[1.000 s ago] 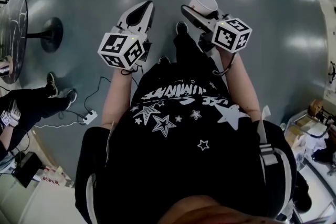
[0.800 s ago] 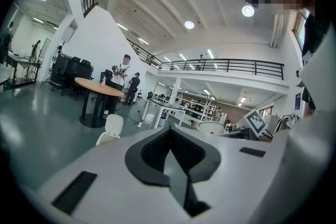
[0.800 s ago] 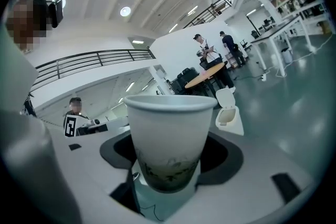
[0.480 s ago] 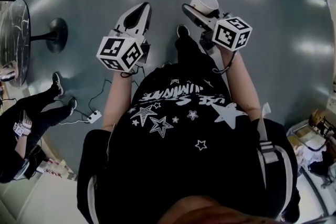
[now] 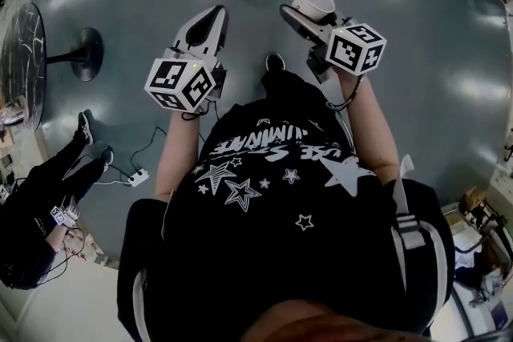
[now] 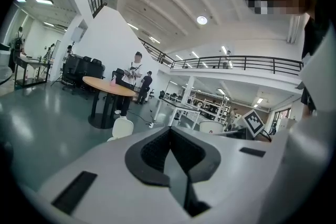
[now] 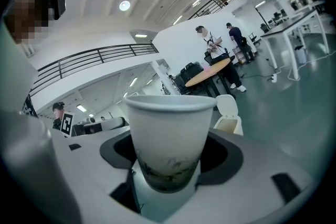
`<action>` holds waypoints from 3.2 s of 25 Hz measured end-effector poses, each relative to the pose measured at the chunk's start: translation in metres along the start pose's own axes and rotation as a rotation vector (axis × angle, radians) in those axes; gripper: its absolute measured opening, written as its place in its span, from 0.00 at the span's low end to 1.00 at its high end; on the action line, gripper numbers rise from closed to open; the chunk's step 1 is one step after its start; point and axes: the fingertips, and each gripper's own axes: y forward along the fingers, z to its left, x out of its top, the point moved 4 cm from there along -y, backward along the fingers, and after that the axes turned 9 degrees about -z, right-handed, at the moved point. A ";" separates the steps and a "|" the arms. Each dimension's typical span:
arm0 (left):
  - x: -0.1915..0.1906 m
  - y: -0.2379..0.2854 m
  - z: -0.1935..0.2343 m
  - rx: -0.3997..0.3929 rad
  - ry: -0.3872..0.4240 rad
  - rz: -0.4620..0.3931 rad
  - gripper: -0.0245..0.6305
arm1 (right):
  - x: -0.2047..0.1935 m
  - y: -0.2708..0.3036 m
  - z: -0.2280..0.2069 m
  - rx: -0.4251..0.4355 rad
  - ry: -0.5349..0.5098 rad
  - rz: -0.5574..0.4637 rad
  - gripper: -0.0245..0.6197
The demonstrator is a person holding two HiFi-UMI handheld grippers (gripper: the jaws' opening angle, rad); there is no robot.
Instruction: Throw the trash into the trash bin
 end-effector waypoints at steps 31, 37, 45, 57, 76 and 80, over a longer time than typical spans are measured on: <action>0.023 0.144 0.076 0.137 0.127 -0.037 0.05 | 0.090 0.090 -0.084 0.016 -0.159 0.005 0.52; 0.039 0.180 0.111 0.107 0.103 -0.045 0.05 | 0.110 0.120 -0.100 -0.040 -0.157 -0.017 0.52; 0.046 0.225 0.160 0.066 0.068 -0.025 0.05 | 0.126 0.172 -0.115 -0.096 -0.161 -0.014 0.52; 0.058 0.260 0.232 0.058 0.082 0.015 0.05 | 0.148 0.244 -0.129 -0.165 -0.166 -0.034 0.52; 0.035 0.294 0.276 0.036 0.062 0.109 0.05 | 0.134 0.293 -0.173 -0.232 -0.136 0.028 0.52; 0.023 0.304 0.277 0.077 0.066 0.116 0.05 | 0.132 0.307 -0.192 -0.201 -0.120 0.049 0.52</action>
